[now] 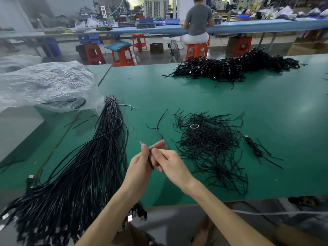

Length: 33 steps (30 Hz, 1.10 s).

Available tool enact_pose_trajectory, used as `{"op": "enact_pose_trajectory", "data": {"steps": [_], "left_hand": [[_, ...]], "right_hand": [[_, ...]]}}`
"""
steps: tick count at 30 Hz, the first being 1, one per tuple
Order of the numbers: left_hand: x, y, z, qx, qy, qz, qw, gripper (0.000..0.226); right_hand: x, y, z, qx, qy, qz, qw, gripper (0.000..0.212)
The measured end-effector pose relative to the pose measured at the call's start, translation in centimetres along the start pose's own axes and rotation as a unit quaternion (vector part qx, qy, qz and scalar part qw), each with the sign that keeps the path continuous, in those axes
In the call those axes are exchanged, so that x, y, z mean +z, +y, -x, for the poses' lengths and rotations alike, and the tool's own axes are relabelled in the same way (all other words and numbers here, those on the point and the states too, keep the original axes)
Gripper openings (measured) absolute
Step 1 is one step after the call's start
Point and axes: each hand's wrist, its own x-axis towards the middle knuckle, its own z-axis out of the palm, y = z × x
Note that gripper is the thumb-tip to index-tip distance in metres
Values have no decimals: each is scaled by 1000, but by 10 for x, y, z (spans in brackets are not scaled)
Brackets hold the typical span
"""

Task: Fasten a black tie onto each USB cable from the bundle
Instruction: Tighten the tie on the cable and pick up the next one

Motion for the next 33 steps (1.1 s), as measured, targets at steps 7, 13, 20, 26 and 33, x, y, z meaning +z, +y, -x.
{"op": "enact_pose_trajectory", "data": {"steps": [7, 13, 20, 26, 33], "left_hand": [[-8, 35, -9, -41, 51, 339, 939, 33], [-33, 37, 1, -31, -35, 212, 976, 48], [-24, 15, 17, -53, -191, -377, 905, 52], [-25, 14, 8, 20, -62, -430, 900, 45], [-22, 15, -3, 16, -34, -463, 886, 45]], "right_hand": [[13, 21, -3, 31, 7, 16, 999, 59], [12, 41, -7, 52, -20, 17, 998, 70], [10, 38, -25, 80, 3, 127, 989, 67], [-2, 12, -34, 22, -13, 215, 976, 67], [-11, -4, -42, -28, -18, 347, 937, 60]]}}
